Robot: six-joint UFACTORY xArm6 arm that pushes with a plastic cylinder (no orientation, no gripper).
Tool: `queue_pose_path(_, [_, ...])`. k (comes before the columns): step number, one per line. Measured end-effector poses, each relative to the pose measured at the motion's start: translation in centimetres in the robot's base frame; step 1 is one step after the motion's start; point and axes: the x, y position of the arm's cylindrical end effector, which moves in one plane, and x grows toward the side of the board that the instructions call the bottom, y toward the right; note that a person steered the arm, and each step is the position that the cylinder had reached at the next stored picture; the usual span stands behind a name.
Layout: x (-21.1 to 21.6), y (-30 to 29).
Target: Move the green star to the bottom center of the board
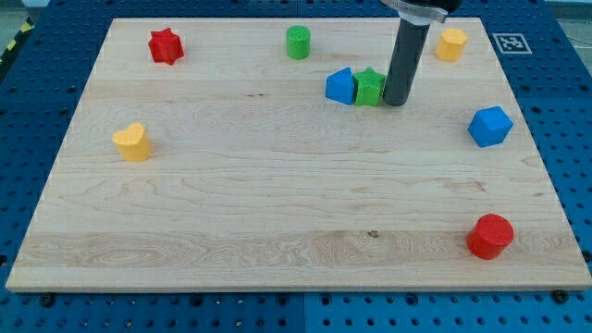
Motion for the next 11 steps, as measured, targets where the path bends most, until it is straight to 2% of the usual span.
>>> queue_pose_path(1, [4.9,-2.6])
queue_pose_path(2, [6.9,-2.3])
queue_pose_path(3, [4.4,2.2])
queue_pose_path(4, [0.1,3.6])
queue_pose_path(5, [-3.8,3.6])
queue_pose_path(6, [-4.3,-1.4])
queue_pose_path(8, [5.5,-6.4])
queue_pose_path(9, [1.6,-4.3])
queue_pose_path(10, [-0.5,-5.6])
queue_pose_path(11, [3.8,-9.3])
